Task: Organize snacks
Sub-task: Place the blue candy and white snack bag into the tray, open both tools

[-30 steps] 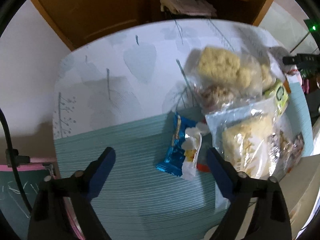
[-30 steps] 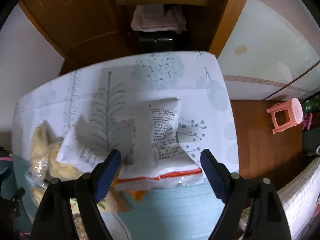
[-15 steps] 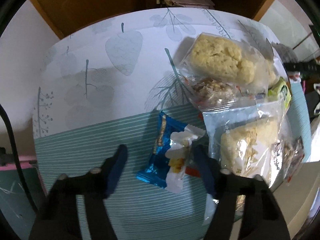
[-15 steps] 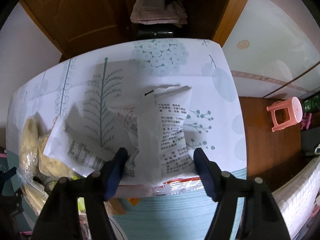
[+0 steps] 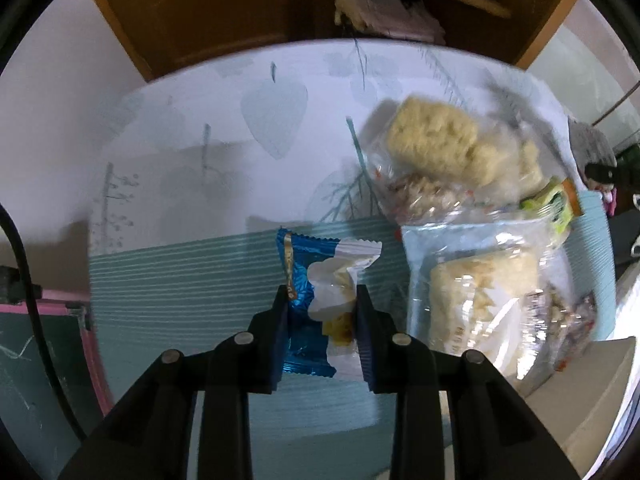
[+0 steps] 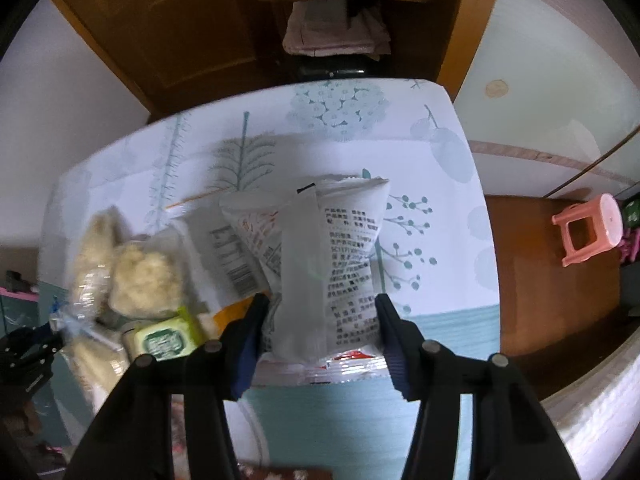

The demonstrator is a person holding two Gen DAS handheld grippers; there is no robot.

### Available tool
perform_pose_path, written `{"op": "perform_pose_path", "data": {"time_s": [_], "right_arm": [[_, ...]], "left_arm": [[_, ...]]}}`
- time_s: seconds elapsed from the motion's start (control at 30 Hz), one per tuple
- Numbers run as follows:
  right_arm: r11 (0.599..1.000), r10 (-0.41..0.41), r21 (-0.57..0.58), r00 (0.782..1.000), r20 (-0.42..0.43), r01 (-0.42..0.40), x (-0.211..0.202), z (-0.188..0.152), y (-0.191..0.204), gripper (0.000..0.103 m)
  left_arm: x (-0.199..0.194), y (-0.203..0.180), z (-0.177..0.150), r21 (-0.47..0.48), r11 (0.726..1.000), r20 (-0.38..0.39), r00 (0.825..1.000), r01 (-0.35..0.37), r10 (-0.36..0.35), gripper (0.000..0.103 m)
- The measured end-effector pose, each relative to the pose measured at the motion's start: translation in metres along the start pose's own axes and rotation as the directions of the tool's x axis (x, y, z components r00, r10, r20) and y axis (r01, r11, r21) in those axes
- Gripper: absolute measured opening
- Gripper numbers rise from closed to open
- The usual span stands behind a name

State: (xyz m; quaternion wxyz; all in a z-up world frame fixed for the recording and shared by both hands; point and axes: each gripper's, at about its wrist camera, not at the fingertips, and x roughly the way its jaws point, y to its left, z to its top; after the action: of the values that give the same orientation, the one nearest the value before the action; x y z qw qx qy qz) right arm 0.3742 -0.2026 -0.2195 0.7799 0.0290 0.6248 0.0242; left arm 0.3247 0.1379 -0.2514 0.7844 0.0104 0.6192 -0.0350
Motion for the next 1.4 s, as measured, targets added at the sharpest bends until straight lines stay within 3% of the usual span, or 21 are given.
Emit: {"op": "perform_pose_path", "data": {"time_s": [0.2, 0.37, 0.63, 0.9, 1.17, 1.4], "right_arm": [[0.997, 0.077, 0.006, 0.995, 0.064, -0.078, -0.048, -0.02, 0.0, 0.053], [0.987, 0.158, -0.022, 0.98, 0.119, -0.157, -0.1, -0.053, 0.014, 0.054], [0.961, 0.273, -0.1, 0.938, 0.214, -0.257, -0.193, -0.139, 0.04, 0.054], [0.936, 0.346, -0.152, 0.908, 0.237, -0.317, -0.242, -0.23, 0.058, 0.055], [0.944, 0.294, -0.225, 0.924, 0.245, -0.241, -0.252, -0.289, 0.082, 0.055], [0.965, 0.231, -0.172, 0.948, 0.218, -0.195, -0.238, -0.303, 0.077, 0.055]], "left_arm": [[-0.067, -0.004, -0.013, -0.024, 1.0, 0.1, 0.995, 0.002, 0.001, 0.028], [-0.135, -0.023, -0.041, -0.023, 0.999, 0.193, 0.981, 0.037, -0.032, 0.028], [-0.213, -0.083, -0.109, 0.036, 0.994, 0.281, 0.954, 0.102, -0.108, 0.028], [-0.23, -0.112, -0.168, -0.001, 0.995, 0.275, 0.956, 0.103, -0.099, 0.028], [-0.236, -0.131, -0.202, 0.006, 0.999, 0.301, 0.952, 0.051, -0.051, 0.028], [-0.228, -0.138, -0.22, 0.0, 0.999, 0.268, 0.963, 0.036, -0.035, 0.028]]}}
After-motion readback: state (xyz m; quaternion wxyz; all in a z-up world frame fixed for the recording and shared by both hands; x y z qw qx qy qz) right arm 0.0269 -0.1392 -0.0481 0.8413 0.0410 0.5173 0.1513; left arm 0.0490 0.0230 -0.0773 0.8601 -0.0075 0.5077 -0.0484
